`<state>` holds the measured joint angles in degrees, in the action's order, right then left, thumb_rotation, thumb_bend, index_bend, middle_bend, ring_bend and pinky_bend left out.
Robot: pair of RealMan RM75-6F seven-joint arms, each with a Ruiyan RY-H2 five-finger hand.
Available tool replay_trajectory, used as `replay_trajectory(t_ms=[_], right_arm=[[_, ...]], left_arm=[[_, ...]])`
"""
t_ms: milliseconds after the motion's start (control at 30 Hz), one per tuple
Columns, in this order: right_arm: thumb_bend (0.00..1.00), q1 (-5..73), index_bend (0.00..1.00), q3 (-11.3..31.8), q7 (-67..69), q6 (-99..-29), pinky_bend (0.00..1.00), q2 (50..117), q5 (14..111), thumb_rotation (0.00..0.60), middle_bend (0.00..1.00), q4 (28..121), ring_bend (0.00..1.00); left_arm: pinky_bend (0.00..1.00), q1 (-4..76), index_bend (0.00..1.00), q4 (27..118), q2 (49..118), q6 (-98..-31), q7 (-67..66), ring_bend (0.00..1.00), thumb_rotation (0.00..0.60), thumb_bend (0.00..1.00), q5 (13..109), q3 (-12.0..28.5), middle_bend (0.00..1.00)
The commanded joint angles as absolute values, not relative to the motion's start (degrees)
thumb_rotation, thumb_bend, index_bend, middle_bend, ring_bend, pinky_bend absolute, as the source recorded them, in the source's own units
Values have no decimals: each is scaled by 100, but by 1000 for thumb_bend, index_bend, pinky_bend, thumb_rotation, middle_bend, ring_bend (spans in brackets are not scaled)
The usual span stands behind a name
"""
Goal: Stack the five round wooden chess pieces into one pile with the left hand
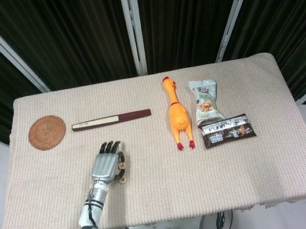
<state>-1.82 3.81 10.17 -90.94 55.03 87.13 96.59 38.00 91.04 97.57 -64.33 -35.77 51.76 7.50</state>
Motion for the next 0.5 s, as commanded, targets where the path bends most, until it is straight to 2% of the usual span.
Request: replay_trajectory(t_ms=[33,300,500], right_arm=[[258,-184,0,378,1013,-9101,0,5504,8723,600,0,9662,0],[258,-177,0,379,966,-9088,0,5522,8715,600,0,9665,0],[259,-175,0,362,888,-9089,0,5545,8749,600,0,9687,0]], left_arm=[[0,3782,502,9231,9685,-6526,-3596,0,600,302,5225,771,68],[0,3586,502,9945,9217,-6948,-3787,0,600,302,5235,704,68],[0,3304,502,10426,8826,-7260,-3772,0,600,302,5271,502,68]])
